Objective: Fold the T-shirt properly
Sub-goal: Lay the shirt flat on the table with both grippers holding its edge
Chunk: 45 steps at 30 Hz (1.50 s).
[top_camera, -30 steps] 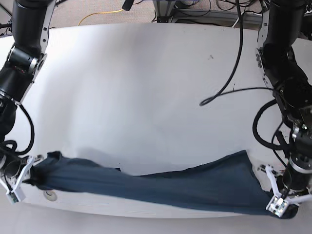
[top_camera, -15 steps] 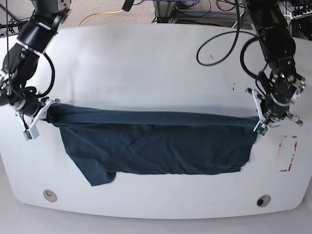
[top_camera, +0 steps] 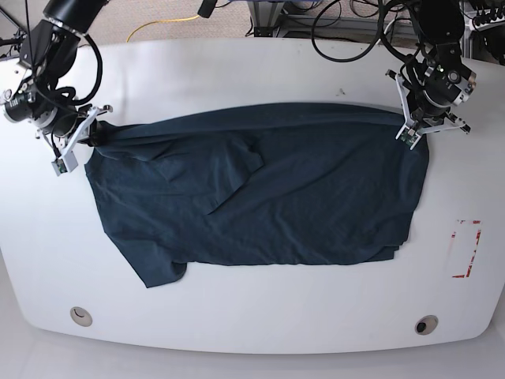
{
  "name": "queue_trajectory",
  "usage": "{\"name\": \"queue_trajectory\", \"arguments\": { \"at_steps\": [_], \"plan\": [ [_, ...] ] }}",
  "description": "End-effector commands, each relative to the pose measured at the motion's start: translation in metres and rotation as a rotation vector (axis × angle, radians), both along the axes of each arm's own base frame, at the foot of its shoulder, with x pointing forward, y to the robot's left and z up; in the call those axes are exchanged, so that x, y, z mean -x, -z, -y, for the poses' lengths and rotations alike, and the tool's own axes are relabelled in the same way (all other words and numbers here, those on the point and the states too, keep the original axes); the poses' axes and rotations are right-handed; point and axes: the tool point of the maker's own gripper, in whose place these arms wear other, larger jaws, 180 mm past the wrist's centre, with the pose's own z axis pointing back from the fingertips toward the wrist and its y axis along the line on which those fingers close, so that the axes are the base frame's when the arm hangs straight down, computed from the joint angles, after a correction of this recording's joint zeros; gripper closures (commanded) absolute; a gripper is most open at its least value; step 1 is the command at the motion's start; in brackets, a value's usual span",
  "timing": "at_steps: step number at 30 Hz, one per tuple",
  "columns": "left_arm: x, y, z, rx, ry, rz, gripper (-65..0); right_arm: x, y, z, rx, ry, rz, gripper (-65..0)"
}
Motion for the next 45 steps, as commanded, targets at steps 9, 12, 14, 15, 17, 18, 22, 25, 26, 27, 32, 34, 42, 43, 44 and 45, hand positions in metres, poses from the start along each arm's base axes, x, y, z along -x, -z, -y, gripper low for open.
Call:
{"name": "queue_trajectory", "arguments": {
  "at_steps": [9,12,14,15,17,18,22,25,26,27,32,34,42,43,44,45],
  "plan": [
    [-0.059,-0.046,-0.010,-0.031,0.019,0.189,0.0,-0.004,-0.009,0.003,0.013,0.006,0.039,0.0],
    [-0.078,-0.055,-0.012,-0.035,0.024,0.217,0.0,-0.014,-0.016,0.003,0.008,0.008,0.086,0.0],
    [-0.093,-0.054,-0.005,-0.029,0.058,0.214,0.0,-0.017,-0.010,0.007,0.002,0.023,0.070,0.0],
    [-0.099,-0.051,-0.001,-0.033,0.083,0.202,0.0,-0.020,-0.007,0.010,0.001,0.035,0.060,0.0],
    [-0.106,-0.048,0.003,-0.038,0.111,0.188,0.0,-0.021,0.000,0.014,0.000,0.050,0.039,0.0],
    [-0.108,-0.046,0.004,-0.041,0.120,0.179,0.0,-0.019,0.004,0.017,-0.001,0.059,0.025,0.0],
    [-0.121,-0.037,0.009,-0.009,0.138,0.168,0.0,-0.018,0.010,0.021,0.007,0.075,0.009,0.0],
    [-0.130,-0.029,0.016,0.012,0.161,0.158,0.0,-0.019,0.010,0.022,0.004,0.080,0.016,0.0],
    [-0.133,-0.029,0.012,0.008,0.160,0.153,0.0,-0.018,0.012,0.022,0.003,0.082,0.012,0.0],
    [-0.133,-0.027,0.010,0.006,0.159,0.148,0.0,-0.017,0.012,0.022,0.004,0.084,0.011,0.0],
    [-0.146,-0.017,0.005,0.007,0.155,0.104,0.0,-0.017,0.021,0.024,-0.023,0.099,-0.010,0.0],
    [-0.147,-0.014,-0.003,-0.011,0.155,0.081,0.0,-0.019,0.023,0.024,-0.035,0.103,0.001,0.0],
    [-0.161,-0.021,-0.018,-0.010,0.171,0.118,-17.4,-0.023,0.028,0.033,-0.054,0.125,-0.001,0.0],
    [-0.163,-0.025,-0.020,-0.017,0.172,0.126,-21.4,-0.023,0.027,0.035,-0.048,0.125,0.000,0.0],
    [-0.164,-0.028,-0.023,-0.024,0.173,0.131,-24.9,-0.024,0.025,0.038,-0.041,0.125,0.003,0.0],
    [-0.164,-0.029,-0.022,-0.025,0.175,0.135,-29.2,-0.025,0.024,0.040,-0.037,0.126,0.007,0.0]
  ]
}}
